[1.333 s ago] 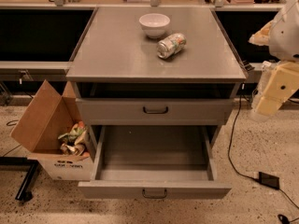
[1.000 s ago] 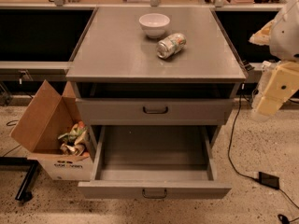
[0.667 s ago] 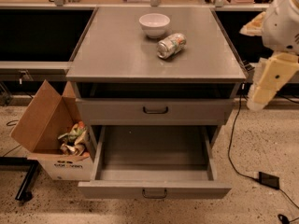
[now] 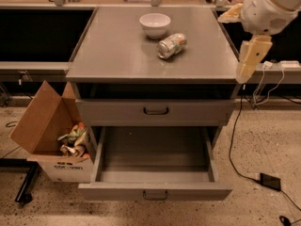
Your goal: Place 7up can into middle drawer
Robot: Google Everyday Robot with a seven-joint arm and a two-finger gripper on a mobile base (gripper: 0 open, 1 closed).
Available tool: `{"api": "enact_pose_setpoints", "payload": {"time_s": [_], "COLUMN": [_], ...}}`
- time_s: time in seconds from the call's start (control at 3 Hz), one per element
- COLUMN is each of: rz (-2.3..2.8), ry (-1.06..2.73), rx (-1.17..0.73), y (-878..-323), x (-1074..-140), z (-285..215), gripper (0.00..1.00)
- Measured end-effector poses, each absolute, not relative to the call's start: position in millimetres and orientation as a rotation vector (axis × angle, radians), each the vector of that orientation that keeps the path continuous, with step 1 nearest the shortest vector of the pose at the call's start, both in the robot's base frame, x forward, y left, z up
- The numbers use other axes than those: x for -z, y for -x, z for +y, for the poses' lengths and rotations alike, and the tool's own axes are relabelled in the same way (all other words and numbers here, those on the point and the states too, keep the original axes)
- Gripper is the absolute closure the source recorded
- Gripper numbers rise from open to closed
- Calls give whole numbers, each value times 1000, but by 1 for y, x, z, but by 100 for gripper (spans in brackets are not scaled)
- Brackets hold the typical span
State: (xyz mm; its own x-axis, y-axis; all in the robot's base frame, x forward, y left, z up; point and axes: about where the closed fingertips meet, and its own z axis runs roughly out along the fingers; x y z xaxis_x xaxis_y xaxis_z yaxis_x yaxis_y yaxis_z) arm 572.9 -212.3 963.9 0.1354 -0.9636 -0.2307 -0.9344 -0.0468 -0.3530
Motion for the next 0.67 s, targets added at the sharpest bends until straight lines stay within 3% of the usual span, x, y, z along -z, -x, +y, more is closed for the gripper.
{"api": "enact_pose_setpoints", "payload": {"time_s": [0.33,0.67], "rz": [1756,1756], "ry": [2030,2029], "rx": [36,36], "y": [-620,-620], "x": [-944,-944], "z": [-205,-205], "gripper": [0,0]}}
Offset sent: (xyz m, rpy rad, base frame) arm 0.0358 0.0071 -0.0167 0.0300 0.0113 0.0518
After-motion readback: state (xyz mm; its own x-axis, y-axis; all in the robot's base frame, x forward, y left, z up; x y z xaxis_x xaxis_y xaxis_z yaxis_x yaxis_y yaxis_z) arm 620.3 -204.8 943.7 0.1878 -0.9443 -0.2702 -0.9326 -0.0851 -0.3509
